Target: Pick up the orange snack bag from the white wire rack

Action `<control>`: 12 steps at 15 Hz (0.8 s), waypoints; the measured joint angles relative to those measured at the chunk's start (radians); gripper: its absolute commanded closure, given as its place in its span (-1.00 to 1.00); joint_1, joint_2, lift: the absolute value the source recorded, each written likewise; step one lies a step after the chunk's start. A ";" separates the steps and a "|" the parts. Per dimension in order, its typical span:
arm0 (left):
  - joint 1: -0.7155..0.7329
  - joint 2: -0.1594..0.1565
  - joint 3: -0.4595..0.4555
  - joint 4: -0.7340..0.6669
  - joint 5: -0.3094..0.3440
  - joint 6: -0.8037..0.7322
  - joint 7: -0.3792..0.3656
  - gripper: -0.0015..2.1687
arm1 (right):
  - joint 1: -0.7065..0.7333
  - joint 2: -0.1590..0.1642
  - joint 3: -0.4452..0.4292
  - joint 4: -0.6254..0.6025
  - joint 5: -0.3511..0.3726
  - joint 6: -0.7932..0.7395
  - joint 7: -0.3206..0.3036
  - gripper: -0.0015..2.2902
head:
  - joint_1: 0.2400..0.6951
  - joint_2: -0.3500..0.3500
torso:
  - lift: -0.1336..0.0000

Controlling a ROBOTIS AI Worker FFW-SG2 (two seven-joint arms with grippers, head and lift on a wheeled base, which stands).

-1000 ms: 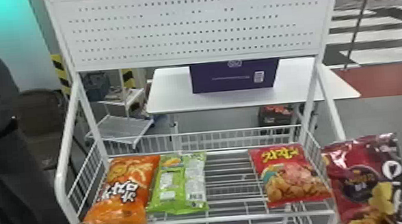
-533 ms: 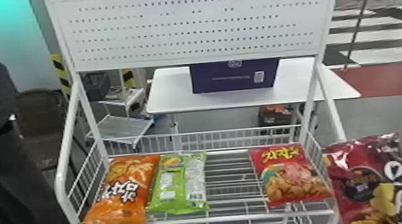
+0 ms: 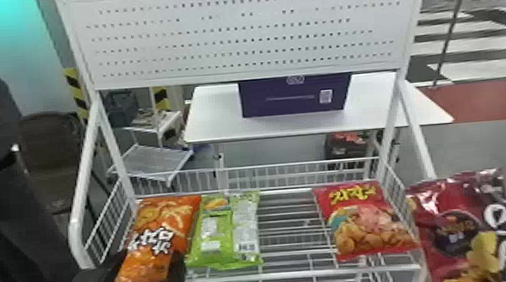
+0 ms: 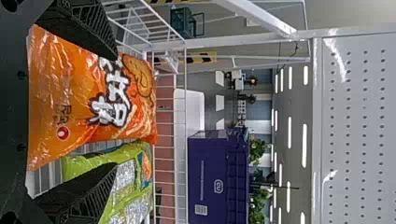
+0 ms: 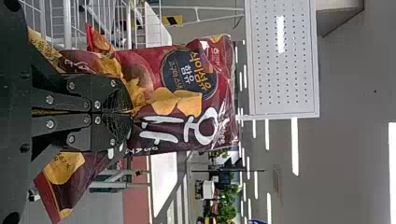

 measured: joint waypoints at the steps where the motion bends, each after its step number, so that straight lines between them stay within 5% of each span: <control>1: -0.043 -0.001 -0.016 0.034 0.001 0.021 0.000 -0.93 | 0.000 0.000 -0.001 0.000 0.000 0.000 0.000 0.83 | 0.14 0.00 | 1.00; 10: -0.209 -0.003 -0.026 0.205 0.029 0.145 -0.011 -0.88 | -0.017 0.003 -0.002 0.015 -0.002 0.002 0.000 0.83 | 0.14 0.00 | 1.00; 12: -0.218 -0.002 -0.020 0.217 0.031 0.150 -0.011 -0.47 | -0.018 0.004 -0.002 0.016 -0.002 0.002 0.000 0.83 | 0.14 0.00 | 1.00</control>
